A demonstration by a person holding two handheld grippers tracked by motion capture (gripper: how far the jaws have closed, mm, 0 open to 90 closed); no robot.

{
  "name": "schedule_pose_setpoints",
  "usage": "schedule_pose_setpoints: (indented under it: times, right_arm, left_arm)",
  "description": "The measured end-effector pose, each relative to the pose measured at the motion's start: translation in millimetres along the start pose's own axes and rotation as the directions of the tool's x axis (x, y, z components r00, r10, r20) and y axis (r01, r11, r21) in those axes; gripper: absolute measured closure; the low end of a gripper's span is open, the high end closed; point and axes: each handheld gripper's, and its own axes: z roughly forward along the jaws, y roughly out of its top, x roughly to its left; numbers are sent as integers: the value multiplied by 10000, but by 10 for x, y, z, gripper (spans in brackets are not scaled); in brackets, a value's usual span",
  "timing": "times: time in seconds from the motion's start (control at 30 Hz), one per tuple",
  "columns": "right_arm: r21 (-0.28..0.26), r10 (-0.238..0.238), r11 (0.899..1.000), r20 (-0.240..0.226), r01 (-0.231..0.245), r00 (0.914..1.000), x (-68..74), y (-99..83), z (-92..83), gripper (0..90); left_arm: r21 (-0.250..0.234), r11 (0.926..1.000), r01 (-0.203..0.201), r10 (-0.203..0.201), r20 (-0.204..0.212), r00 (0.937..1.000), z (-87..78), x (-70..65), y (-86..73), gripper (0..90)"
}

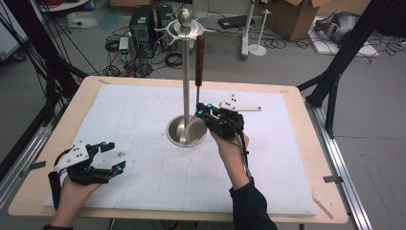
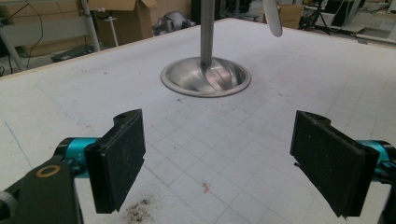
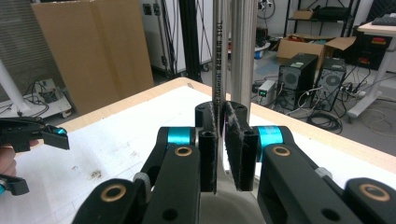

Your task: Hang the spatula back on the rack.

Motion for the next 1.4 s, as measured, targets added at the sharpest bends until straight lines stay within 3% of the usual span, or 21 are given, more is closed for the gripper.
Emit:
schedule_pose_setpoints:
  times: [0.87, 1.2, 1.4]
  right_arm:
    - [5, 11, 10000, 95, -11, 10000, -11, 34, 16, 829]
    - [-9, -24, 10000, 274, 25, 9996, -15, 33, -26, 757]
    - [80, -160, 9998, 309, 157, 9994, -23, -7, -138, 652]
  left_arm:
    - [-16, 10000, -50, 50, 10, 10000, 2, -5, 5, 185]
    - [-94, 10000, -21, 21, -8, 10000, -9, -2, 13, 185]
    - [-47, 10000, -41, 41, 23, 10000, -3, 9, 35, 180]
